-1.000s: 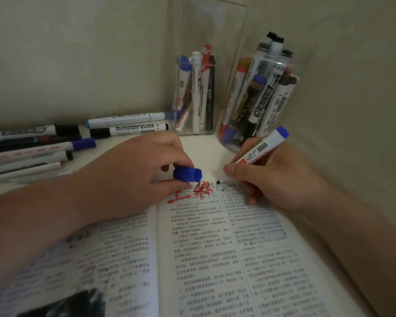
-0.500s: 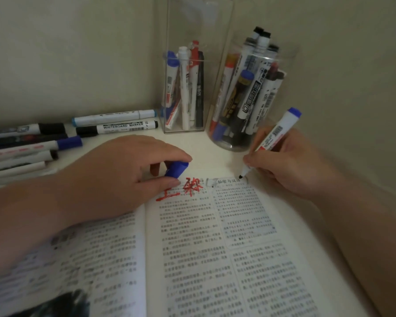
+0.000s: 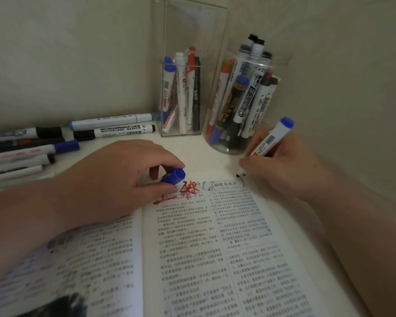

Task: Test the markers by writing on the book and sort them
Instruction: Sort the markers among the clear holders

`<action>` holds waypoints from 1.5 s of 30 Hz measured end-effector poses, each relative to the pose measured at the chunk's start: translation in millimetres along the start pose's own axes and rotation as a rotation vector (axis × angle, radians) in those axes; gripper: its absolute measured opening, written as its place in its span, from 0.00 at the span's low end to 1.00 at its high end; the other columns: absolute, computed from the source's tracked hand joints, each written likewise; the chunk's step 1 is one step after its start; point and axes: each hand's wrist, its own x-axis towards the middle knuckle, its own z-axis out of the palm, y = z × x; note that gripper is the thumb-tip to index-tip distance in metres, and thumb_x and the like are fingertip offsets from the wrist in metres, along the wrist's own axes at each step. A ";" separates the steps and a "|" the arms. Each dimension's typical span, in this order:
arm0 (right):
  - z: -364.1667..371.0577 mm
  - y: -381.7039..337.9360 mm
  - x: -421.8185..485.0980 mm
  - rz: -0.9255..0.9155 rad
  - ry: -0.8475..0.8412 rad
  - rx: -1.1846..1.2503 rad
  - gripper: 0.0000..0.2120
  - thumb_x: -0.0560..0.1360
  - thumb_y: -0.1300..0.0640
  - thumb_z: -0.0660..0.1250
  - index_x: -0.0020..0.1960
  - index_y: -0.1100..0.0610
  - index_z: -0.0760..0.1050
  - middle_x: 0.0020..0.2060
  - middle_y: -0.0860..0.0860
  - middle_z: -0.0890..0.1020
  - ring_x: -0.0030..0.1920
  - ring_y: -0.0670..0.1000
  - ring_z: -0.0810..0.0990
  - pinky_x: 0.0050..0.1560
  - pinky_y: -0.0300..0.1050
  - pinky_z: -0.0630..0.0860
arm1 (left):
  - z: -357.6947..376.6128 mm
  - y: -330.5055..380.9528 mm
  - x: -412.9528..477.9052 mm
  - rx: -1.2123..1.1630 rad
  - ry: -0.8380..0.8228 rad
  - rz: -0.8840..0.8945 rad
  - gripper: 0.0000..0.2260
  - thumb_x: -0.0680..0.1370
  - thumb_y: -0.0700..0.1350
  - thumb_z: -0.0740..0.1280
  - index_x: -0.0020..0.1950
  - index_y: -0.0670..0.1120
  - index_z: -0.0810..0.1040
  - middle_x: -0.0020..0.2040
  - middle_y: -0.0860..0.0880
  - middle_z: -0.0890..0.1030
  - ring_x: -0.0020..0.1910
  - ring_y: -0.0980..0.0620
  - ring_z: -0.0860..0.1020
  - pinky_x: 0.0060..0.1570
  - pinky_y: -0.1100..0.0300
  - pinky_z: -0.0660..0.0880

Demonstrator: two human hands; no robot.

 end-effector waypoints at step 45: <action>21.0 -11.7 -10.6 -0.065 -0.252 0.107 0.11 0.67 0.50 0.76 0.39 0.57 0.80 0.37 0.60 0.84 0.39 0.63 0.83 0.41 0.55 0.79 | -1.3 4.1 0.9 -0.020 0.002 -0.031 0.13 0.75 0.56 0.72 0.60 0.60 0.80 0.40 0.72 0.75 0.49 0.63 0.76 0.43 0.75 0.67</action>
